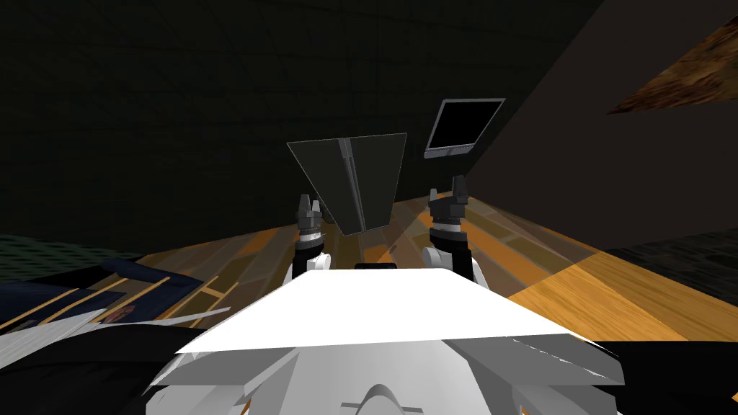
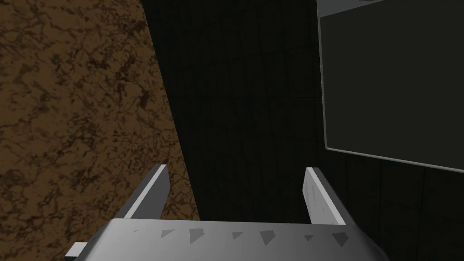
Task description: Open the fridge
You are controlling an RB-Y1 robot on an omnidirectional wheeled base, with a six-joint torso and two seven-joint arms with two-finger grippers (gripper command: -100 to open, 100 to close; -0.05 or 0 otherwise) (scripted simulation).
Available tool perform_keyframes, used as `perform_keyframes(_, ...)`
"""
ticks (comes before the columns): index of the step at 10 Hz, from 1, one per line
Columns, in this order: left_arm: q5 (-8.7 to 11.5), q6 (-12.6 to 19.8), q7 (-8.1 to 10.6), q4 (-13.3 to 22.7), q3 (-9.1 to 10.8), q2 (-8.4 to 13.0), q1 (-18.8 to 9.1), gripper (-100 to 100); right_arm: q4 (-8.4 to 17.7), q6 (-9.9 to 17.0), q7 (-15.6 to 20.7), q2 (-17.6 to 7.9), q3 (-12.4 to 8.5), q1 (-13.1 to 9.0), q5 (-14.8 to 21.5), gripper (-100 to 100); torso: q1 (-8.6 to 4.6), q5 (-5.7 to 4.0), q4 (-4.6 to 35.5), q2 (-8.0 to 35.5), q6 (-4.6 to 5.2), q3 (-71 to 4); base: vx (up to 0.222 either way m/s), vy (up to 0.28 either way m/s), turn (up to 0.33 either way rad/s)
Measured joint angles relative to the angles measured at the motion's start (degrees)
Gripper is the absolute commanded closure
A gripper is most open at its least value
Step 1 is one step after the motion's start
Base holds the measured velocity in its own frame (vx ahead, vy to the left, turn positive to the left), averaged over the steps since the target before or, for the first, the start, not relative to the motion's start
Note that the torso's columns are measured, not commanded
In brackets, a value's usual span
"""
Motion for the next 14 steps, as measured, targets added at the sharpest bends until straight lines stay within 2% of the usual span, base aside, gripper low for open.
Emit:
perform_keyframes(2, 0.0, 0.0, 0.00, 0.0, 0.00, 0.0, 0.0, 0, 0.0, 0.0, 0.0, 0.0, 0.0, 0.0, 0.0, 0, 0.00, 0.00, 6.0, 6.0, 0.00, -12.0, 0.000, 0.000, 0.000)
perform_keyframes(9, 0.0, 0.0, 0.00, 0.0, 0.00, 0.0, 0.0, 0, 0.0, 0.0, 0.0, 0.0, 0.0, 0.0, 0.0, 0, 0.00, 0.00, 35.4, 35.4, 0.00, -70.7, 0.000, 0.000, 0.000)
perform_keyframes(10, 0.0, 0.0, 0.00, 0.0, 0.00, 0.0, 0.0, -100, 0.0, 0.0, 0.0, 0.0, 0.0, 0.0, 0.0, 0, 0.00, 0.00, 39.6, 39.6, 0.00, -79.2, 0.012, -0.004, 0.012)
perform_keyframes(11, 0.3, 0.0, 0.22, 0.5, 0.22, 1.0, -0.2, -100, 0.0, 0.0, 0.0, 0.0, 0.0, 0.0, 0.0, 0, 0.01, 0.00, 41.5, 41.5, 0.00, -83.1, 0.018, -0.009, 0.023)
perform_keyframes(14, 1.9, -0.6, 1.84, 2.6, 1.18, 6.0, 0.0, -100, 0.0, 0.0, 0.0, 0.0, 0.0, 0.0, 0.0, 0, 0.00, 0.00, 42.2, 42.2, 0.00, -84.6, 0.028, -0.008, 0.024)
